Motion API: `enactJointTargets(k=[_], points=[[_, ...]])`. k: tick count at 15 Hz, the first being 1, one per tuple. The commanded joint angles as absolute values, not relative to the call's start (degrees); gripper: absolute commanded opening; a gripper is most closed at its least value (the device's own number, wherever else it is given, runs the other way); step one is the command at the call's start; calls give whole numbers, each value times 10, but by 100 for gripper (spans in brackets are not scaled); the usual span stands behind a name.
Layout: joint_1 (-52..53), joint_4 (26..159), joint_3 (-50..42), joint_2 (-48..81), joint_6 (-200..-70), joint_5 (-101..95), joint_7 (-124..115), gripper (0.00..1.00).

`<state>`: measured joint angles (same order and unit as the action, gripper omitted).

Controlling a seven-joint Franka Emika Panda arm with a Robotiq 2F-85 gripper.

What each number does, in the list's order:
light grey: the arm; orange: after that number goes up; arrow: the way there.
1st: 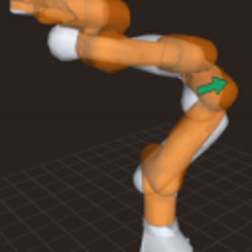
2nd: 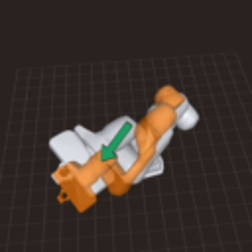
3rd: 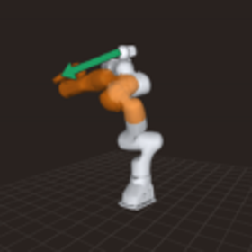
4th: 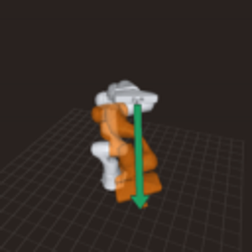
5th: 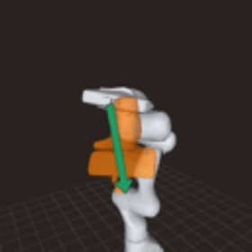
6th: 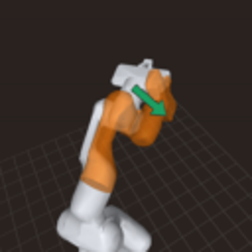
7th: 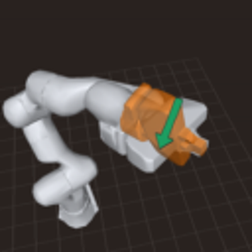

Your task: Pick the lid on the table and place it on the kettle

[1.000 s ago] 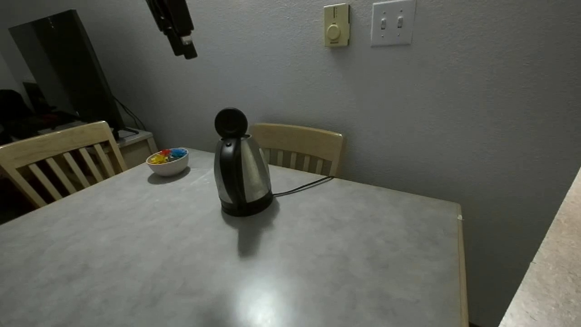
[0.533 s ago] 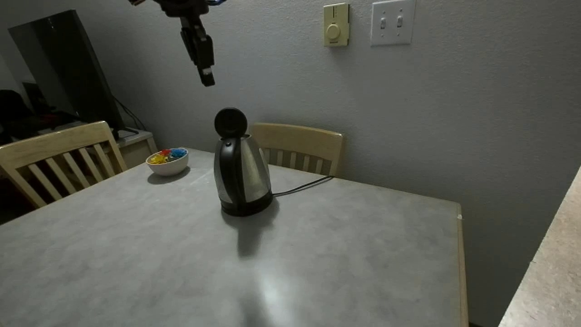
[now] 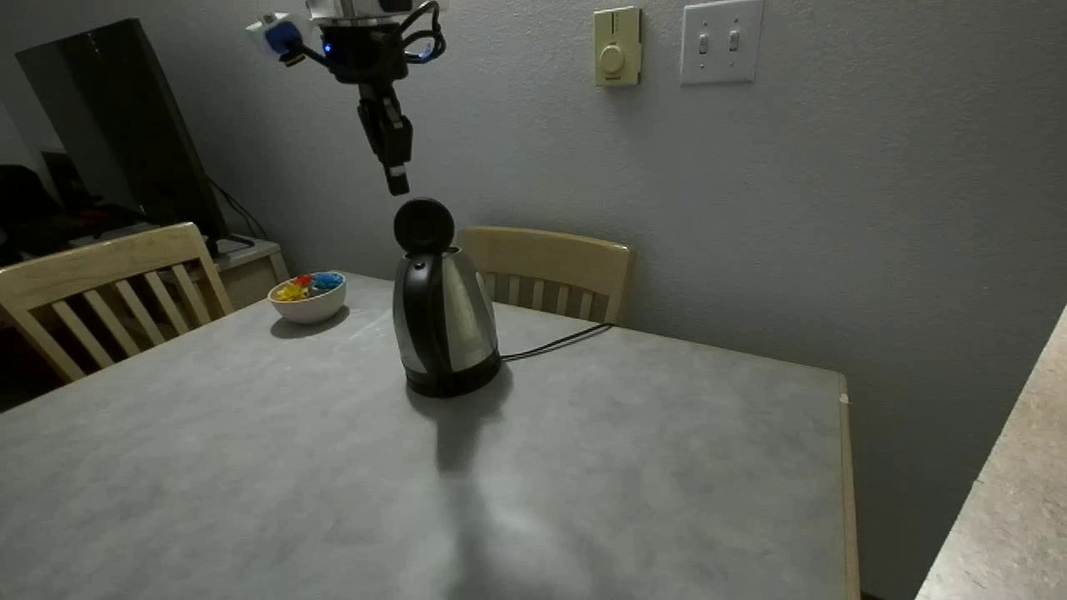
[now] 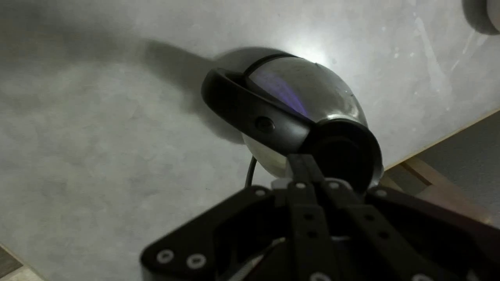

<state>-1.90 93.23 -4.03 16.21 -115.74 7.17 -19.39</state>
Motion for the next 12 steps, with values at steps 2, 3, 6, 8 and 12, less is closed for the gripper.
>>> enactJointTargets(k=[2,3,6,8,12], points=[[-19,925,-40,172,-1149,71,-194,1],[-19,925,-40,172,-1149,71,-194,1],[-19,925,-40,170,-1149,71,-194,1],[-22,931,-39,165,-1153,81,-188,0],[-35,881,-30,220,-1156,138,-160,0]])
